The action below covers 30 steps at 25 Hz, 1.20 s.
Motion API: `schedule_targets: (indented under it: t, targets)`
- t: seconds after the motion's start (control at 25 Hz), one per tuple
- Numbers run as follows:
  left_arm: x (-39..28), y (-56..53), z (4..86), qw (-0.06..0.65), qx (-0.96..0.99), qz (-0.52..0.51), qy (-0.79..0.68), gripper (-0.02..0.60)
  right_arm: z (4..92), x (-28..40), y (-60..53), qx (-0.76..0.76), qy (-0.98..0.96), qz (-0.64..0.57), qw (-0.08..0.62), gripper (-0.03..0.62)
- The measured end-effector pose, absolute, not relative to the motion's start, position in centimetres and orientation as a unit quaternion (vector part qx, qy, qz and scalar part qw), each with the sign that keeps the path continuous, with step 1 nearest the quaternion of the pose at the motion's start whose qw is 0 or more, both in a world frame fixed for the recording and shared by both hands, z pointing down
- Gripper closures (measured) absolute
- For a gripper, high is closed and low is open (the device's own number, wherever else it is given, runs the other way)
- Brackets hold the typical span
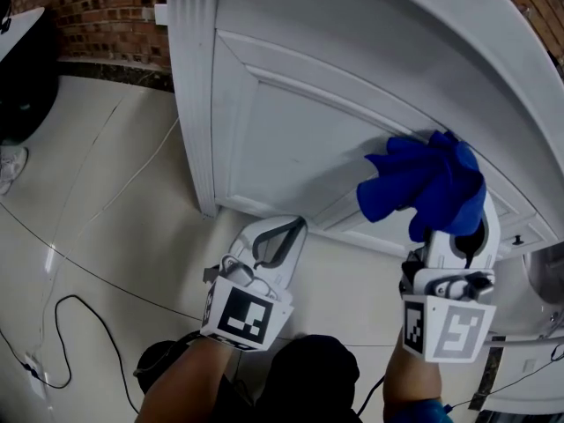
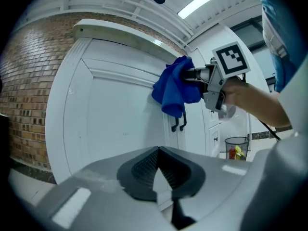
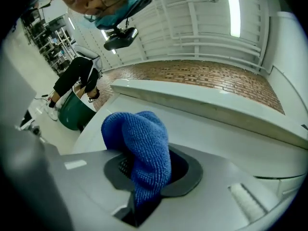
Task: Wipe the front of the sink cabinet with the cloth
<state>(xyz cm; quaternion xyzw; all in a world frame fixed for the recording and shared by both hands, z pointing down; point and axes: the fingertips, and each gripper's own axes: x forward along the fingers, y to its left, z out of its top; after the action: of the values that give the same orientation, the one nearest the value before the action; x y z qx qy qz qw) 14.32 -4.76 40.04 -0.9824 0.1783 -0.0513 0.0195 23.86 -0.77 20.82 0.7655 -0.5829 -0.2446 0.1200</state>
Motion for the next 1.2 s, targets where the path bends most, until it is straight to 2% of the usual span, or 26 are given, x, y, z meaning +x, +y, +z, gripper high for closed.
schedule_targets:
  t: [0.44,0.68,0.88,1.2]
  targets:
    - [14.5,-4.9,41.2,0.011,-0.984,-0.065,0.165,0.577,34.4,25.1,0.2,0.775,-0.605,-0.116,0.141,0.516]
    - [14.4,-4.7,42.0,0.003,-0.984,-0.080,0.161,0.577,43.6,26.8,-1.1,0.769,-0.606,-0.016,0.202,0.516]
    - [14.3,-5.1,42.2,-0.006,-0.983,-0.084,0.166,0.577,48.9,26.1,-2.8,0.742,-0.627,0.003,0.235,0.516]
    - [14.4,-5.4,42.6,-0.010,-0.980,-0.089,0.178,0.577,57.4,25.9,-2.9,0.708,-0.639,0.100,0.283,0.516]
